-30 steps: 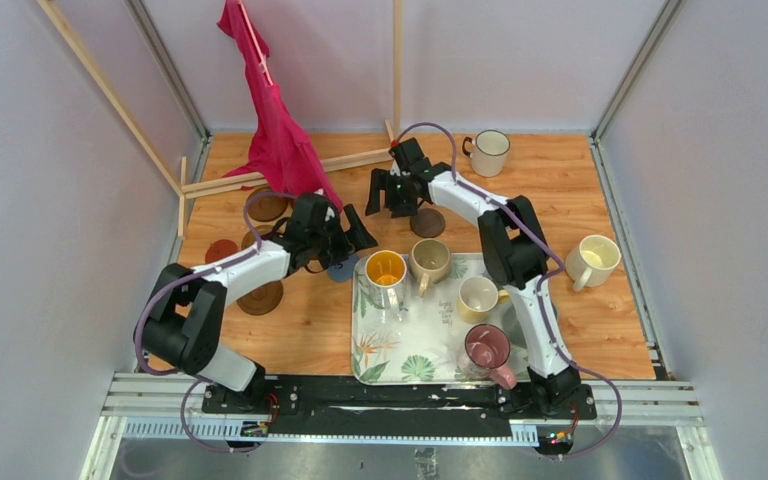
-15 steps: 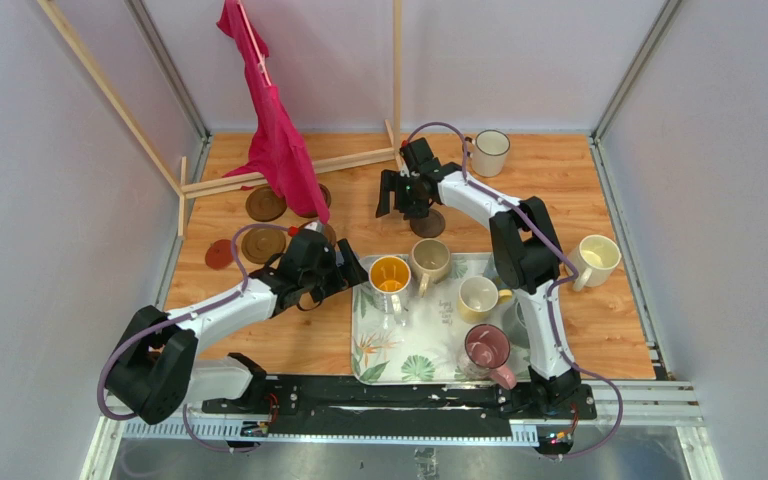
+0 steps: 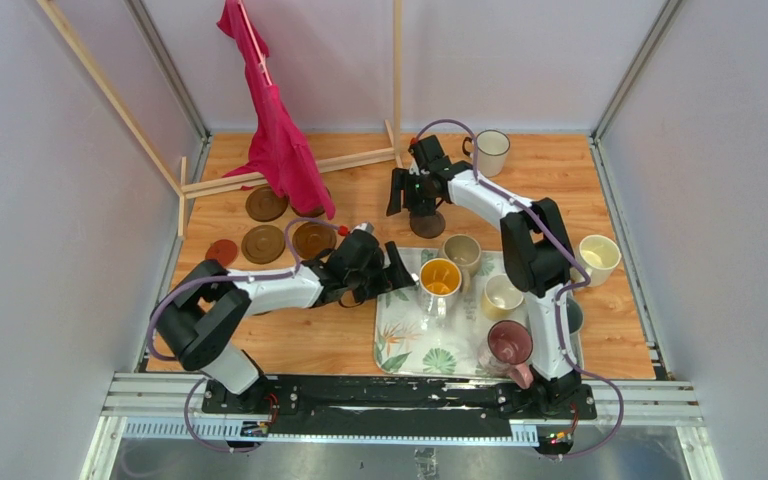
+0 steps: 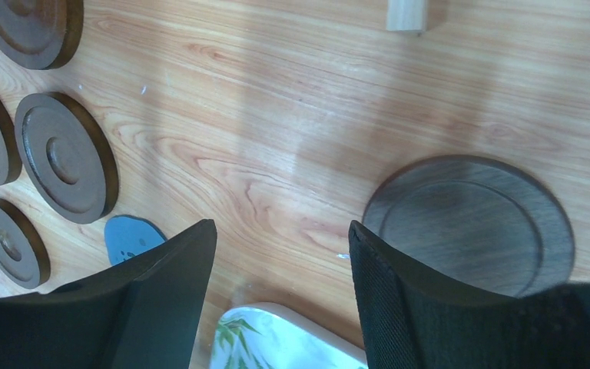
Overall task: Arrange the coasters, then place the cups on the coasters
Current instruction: Move the tray to the center of the board, then move the coaster to the center of the board.
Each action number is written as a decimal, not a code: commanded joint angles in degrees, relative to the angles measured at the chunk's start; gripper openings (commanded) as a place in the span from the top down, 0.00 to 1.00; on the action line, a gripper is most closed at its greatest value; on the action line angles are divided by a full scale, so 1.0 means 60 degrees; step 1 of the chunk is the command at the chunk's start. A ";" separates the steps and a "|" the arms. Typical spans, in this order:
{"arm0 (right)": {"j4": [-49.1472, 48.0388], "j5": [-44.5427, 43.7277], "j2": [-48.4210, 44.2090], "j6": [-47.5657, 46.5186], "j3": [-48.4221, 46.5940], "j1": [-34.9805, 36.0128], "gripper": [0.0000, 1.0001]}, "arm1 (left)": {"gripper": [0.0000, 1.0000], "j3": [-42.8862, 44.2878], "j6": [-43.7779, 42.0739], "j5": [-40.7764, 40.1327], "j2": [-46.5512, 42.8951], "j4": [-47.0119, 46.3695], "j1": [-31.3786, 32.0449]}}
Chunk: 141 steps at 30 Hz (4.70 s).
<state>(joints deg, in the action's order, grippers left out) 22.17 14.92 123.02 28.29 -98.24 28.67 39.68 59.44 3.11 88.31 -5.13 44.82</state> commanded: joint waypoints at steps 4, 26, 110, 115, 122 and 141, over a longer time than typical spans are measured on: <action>0.0550 -0.0051 -0.0291 -0.0415 0.0015 -0.0273 0.33 | 0.00 0.0884 0.0047 0.0222 0.0372 -0.0831 0.0250; 0.0773 -0.1593 -0.1123 -0.0688 0.1199 -0.1061 0.17 | 0.00 0.3162 -0.2244 -0.0503 0.1756 0.1469 -0.2221; 0.1237 -0.0011 0.1883 -0.0705 -0.1923 0.1801 0.41 | 0.00 -0.0804 -0.2377 -0.1031 -0.0964 0.1929 -0.4979; 0.1384 -0.0412 0.1552 -0.0931 -0.1972 0.1798 0.35 | 0.00 -0.1359 -0.2290 -0.0690 -0.1568 0.1945 -0.4954; 0.1632 -0.1122 0.1129 -0.1183 -0.1736 0.1649 0.29 | 0.00 -0.1576 -0.2296 -0.0579 -0.2384 0.2361 -0.4922; 0.1607 -0.0976 0.0546 -0.0849 -0.0110 0.2079 0.45 | 0.00 -0.0533 -0.2769 -0.0754 -0.3713 0.3867 -0.4936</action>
<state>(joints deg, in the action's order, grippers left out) 29.32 9.39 127.11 22.68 -100.97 38.76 34.70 43.97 -1.13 66.63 15.75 15.14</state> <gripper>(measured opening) 0.552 1.000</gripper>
